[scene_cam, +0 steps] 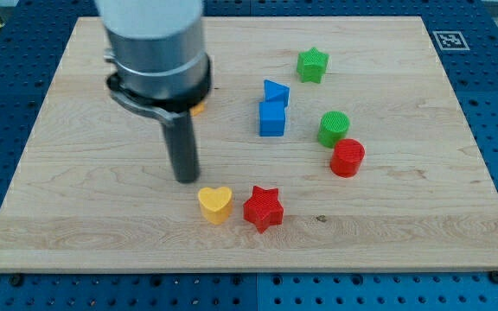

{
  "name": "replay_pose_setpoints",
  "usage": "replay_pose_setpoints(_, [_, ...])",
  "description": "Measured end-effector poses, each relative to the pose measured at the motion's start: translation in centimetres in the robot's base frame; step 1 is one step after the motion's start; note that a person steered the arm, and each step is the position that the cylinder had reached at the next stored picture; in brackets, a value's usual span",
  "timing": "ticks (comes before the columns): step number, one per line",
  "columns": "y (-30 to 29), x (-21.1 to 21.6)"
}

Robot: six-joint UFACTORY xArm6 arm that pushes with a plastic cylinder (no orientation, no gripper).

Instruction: Push the yellow hexagon top left of the yellow heart

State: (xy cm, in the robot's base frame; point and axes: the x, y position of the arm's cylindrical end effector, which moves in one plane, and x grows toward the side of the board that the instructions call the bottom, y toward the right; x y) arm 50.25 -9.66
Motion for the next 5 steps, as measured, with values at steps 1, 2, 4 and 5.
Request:
replay_pose_setpoints(1, [-4.3, -6.6])
replay_pose_setpoints(2, [-4.1, -14.8])
replay_pose_setpoints(4, [1.0, -18.7])
replay_pose_setpoints(5, [0.7, -16.7])
